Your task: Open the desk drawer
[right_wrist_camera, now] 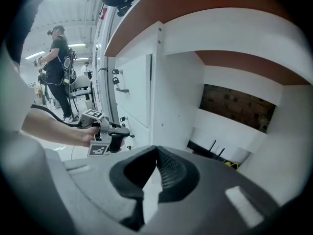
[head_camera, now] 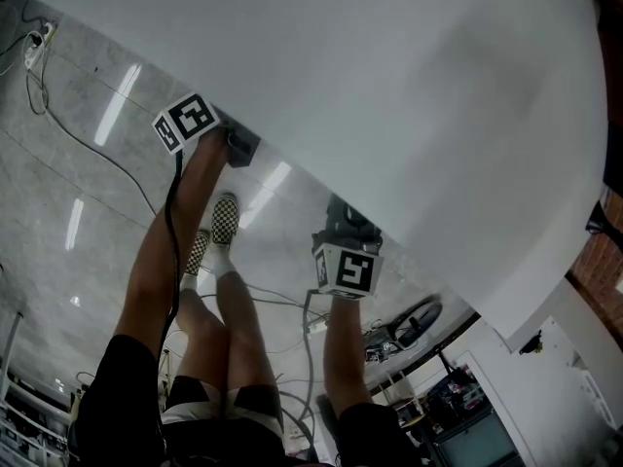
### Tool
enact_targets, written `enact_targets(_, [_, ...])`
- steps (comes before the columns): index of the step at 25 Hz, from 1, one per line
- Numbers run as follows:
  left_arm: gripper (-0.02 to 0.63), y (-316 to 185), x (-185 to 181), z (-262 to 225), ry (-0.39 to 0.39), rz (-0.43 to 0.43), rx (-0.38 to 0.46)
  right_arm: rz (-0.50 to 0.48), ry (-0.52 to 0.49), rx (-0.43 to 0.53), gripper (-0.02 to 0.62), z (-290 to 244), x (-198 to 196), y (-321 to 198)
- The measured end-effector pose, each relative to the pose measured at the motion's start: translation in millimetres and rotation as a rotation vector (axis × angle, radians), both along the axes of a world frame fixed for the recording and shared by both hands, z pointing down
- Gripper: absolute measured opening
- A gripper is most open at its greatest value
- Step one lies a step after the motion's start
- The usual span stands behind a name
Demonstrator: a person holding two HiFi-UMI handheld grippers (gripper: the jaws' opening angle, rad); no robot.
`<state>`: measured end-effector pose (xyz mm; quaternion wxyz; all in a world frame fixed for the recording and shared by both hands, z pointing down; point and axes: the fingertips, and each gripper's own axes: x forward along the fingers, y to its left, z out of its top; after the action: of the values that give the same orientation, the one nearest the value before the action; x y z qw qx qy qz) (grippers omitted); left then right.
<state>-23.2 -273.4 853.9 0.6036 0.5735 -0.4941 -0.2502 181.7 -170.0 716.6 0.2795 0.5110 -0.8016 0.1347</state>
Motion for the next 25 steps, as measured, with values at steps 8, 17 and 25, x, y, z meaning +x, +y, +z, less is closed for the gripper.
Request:
enact_targets(8, [0.026, 17, -1, -2, 0.006, 0.001, -0.007, -0.007, 0.012, 0.011, 0.005, -4, 3, 14])
enact_targets(17, [0.025, 53, -18, -1, 0.012, -0.006, -0.033, -0.005, -0.003, 0.009, 0.005, -10, -9, 39])
enact_targets(25, [0.025, 94, -35, 0, -0.002, -0.006, -0.073, 0.040, -0.065, 0.016, 0.005, -19, -29, 54])
